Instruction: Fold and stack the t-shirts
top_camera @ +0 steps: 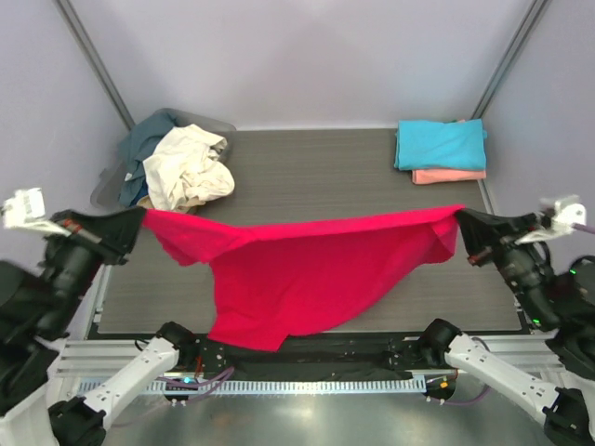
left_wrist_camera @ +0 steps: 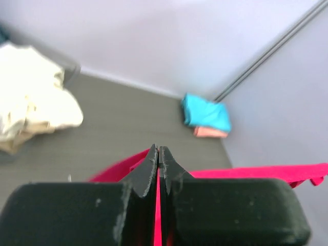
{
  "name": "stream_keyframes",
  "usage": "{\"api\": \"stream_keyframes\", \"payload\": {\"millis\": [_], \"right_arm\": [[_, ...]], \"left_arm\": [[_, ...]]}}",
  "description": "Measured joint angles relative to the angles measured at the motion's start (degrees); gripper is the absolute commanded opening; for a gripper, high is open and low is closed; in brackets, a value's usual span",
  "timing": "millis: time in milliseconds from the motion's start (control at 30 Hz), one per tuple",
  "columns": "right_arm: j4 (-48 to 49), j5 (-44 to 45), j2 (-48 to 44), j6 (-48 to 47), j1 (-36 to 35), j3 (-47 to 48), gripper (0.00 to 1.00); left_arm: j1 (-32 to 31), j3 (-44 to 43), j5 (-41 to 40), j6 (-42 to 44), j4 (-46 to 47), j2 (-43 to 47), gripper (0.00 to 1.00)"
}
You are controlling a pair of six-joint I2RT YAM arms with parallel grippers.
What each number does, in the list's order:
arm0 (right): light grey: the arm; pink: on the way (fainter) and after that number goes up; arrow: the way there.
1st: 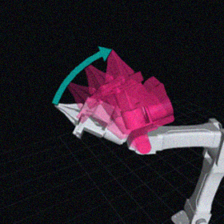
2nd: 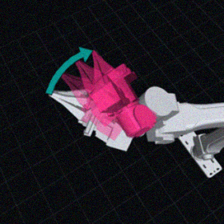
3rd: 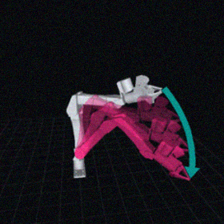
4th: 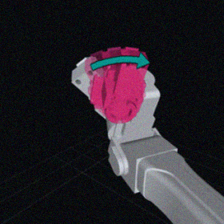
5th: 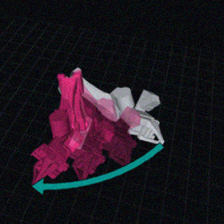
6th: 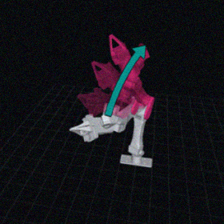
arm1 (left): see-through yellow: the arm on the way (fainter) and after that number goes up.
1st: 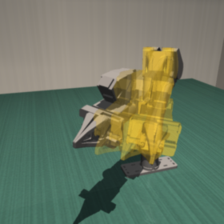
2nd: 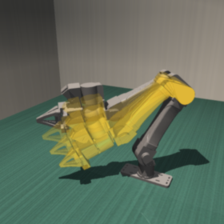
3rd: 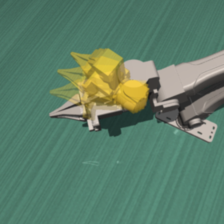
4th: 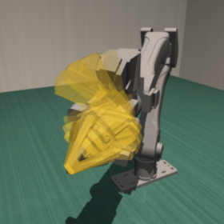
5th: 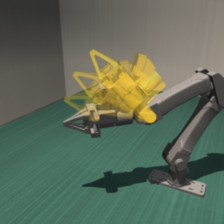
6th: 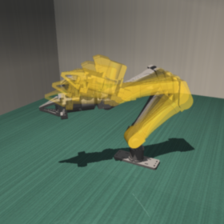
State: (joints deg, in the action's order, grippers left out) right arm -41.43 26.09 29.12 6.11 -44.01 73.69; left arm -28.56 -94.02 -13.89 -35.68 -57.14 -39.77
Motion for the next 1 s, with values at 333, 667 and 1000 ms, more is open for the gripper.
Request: {"api": "stream_keyframes", "payload": {"millis": [333, 667, 1000], "right_arm": [[1.5, -10.4, -7.2, -6.2, 0.2, 8.6, 0.01], [5.2, 19.7, 3.0, -11.7, -0.2, 9.4, 0.01], [8.4, 13.6, 54.9, -12.2, 22.2, 5.7, 0.01]], "left_arm": [[0.0, -9.6, 4.3, 9.8, 7.1, 5.6, 0.00], [0.0, -29.2, -1.3, 12.5, 7.2, -16.5, 0.00], [9.7, -36.1, 6.2, 8.3, 4.1, -65.9, 0.08]]}}
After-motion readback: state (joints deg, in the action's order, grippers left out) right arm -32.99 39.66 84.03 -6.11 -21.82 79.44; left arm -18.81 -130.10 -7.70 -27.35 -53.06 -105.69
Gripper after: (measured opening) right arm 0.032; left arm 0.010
